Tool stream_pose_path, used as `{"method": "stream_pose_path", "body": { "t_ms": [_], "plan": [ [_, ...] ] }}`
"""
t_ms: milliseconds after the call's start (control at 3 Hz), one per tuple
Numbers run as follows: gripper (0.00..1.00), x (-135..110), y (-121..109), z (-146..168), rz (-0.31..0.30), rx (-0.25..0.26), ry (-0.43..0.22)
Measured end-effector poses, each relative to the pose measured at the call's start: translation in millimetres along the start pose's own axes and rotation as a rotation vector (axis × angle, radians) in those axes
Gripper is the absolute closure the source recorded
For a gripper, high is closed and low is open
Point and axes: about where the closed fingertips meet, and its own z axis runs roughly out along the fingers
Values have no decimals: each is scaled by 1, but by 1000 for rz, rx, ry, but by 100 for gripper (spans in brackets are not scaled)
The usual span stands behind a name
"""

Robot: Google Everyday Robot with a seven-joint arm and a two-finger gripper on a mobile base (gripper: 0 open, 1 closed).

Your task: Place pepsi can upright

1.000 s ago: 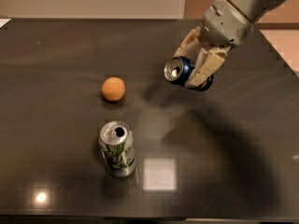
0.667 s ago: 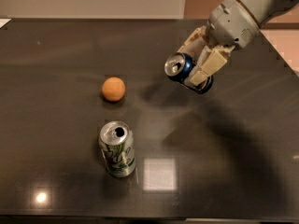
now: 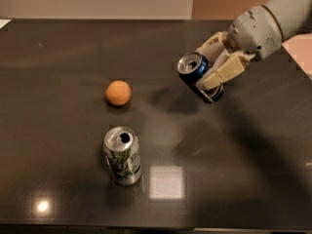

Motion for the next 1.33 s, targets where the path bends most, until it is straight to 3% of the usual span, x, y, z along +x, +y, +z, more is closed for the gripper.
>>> {"method": "stream_pose_path", "body": {
  "t_ms": [667,1333],
  "plan": [
    [100,14,10,-7,62,21,-166],
    [100,27,5,-4,110,30,-314]
  ]
}}
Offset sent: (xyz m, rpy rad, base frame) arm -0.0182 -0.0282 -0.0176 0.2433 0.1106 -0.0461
